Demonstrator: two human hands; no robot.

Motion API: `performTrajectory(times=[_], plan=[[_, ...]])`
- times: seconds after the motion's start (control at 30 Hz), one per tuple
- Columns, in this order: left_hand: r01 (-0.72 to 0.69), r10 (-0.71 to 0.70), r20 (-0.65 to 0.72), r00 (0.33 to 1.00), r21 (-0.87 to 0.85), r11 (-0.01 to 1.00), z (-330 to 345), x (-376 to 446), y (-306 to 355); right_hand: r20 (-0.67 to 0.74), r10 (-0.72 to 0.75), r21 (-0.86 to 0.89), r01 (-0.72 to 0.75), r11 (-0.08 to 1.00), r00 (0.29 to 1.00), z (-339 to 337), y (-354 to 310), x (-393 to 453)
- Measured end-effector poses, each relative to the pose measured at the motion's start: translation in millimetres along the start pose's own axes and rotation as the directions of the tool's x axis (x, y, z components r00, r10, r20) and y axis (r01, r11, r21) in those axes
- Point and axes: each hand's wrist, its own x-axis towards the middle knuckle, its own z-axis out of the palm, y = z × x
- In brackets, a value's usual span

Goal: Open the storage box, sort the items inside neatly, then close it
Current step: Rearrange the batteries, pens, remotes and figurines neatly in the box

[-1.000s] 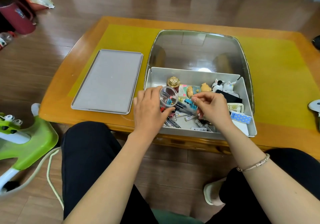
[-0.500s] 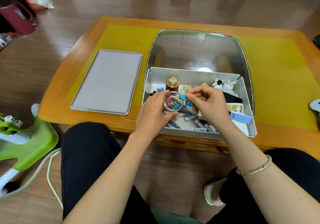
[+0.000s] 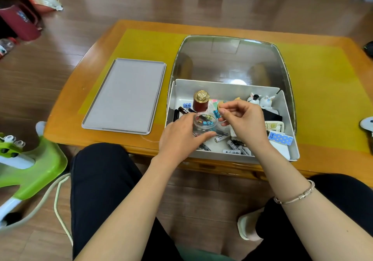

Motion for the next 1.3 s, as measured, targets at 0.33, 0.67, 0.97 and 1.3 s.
performTrajectory(times=[0.33, 0.67, 0.97, 1.3], plan=[[-0.005, 0.006, 0.009, 1.000, -0.095, 0.995, -2, 1, -2, 0.143, 0.005, 0.030, -0.010, 0.999, 0.990, 14, -9, -4], [0.030, -0.037, -0.021, 0.999, -0.265, 0.964, -4, 4, -4, -0.028, -0.052, -0.278, 0.042, 0.960, 0.998, -6, 12, 7], [0.198, -0.274, -0.096, 0.957, -0.475, 0.857, -39, 6, -23, 0.313, 0.078, -0.776, 0.208, 0.596, 0.946, 13, 31, 25], [0.174, -0.282, -0.128, 0.951, -0.531, 0.829, -32, 7, -34, 0.515, 0.157, -0.725, 0.331, 0.604, 0.843, 18, 35, 23]])
